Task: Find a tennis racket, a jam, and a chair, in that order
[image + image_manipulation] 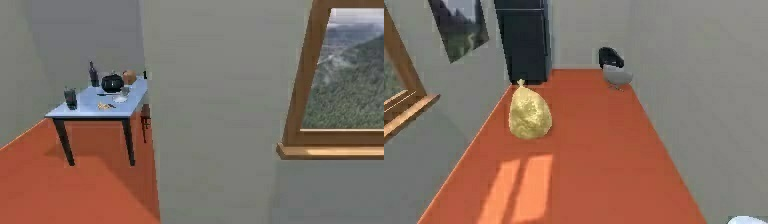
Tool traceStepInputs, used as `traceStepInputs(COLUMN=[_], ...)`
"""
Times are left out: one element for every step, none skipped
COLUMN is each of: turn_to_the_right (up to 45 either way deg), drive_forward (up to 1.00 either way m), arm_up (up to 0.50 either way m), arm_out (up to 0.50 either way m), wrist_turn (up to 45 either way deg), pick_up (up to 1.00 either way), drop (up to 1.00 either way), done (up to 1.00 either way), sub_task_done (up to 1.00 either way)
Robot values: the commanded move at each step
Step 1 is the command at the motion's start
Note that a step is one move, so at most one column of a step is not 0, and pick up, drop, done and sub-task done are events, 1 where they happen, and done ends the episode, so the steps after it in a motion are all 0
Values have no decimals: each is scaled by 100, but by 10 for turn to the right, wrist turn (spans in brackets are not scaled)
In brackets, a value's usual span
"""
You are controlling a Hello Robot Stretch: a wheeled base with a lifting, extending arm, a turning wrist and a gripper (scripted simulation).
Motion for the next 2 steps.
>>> traceStepInputs(turn_to_the_right=[-450, -450], drive_forward=[0, 0], arm_up=[0, 0], arm_out=[0, 0], wrist_turn=[0, 0], pick_up=[0, 0], drop=[0, 0], done=[0, 0], sub_task_done=[0, 0])
